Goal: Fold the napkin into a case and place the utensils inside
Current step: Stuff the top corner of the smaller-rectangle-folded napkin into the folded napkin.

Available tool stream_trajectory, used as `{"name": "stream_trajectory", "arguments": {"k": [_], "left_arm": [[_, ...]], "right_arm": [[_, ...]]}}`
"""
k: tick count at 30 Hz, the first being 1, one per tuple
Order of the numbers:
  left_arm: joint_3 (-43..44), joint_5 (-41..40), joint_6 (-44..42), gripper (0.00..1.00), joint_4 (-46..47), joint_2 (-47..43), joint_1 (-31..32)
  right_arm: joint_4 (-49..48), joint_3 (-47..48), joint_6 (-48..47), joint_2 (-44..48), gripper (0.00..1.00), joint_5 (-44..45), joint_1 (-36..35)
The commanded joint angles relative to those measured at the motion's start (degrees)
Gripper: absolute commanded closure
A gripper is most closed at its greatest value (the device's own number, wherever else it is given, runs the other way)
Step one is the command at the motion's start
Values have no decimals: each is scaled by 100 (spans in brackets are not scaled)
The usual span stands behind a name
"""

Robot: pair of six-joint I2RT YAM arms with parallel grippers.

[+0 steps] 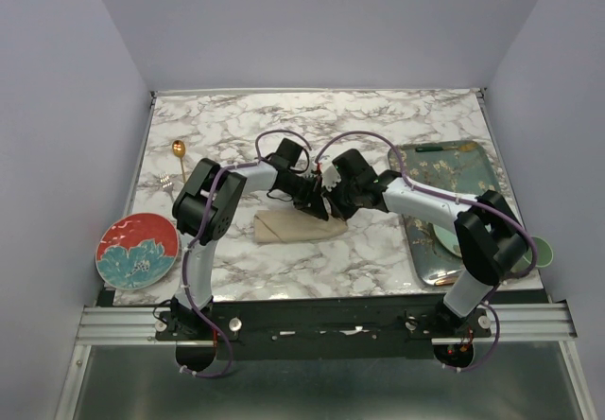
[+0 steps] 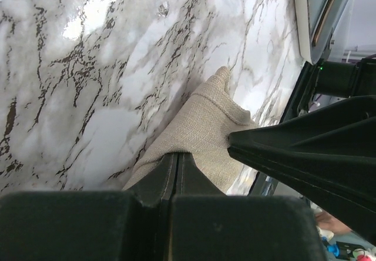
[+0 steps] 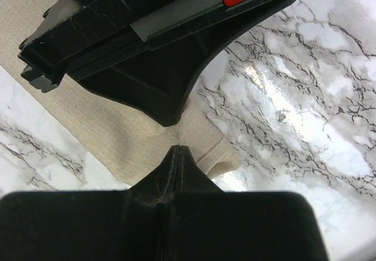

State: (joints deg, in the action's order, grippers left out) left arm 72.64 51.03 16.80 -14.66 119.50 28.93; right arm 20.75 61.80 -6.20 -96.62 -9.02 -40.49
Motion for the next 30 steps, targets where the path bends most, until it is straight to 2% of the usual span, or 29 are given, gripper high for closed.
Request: {"name": "stream_trajectory", "arguments": {"k": [1,4,7,12,18,23,27,28,30], "left_arm": [[-399,-251,-211,100,656,-312,-10],[-496,-111,-537,100,657,-699,104],[-567,-84,-371,100,850,-841,157],[-514,-233,60,100,1148,-490,175],[-339,-619,210,100,1009,64,157],[-487,-576,324,100,1236,-119,52],[-602,-453,307,86,1430,-550,-89],[-602,-427,315,78,1439,-638,-133],[-637,-269,394,70,1430,-910,-238]], "right_arm": [[254,148,242,3,99,93,-3],[297,218,373,-111,99,32,32],[307,271,496,-138,99,-56,67],[298,262,532,-33,99,-100,94],[350,175,776,-15,99,-249,173],[465,139,953,-103,99,-355,296],[482,122,1059,-199,100,-355,357],[482,104,1085,-234,99,-347,392],[482,87,1199,-261,99,-355,445]]}}
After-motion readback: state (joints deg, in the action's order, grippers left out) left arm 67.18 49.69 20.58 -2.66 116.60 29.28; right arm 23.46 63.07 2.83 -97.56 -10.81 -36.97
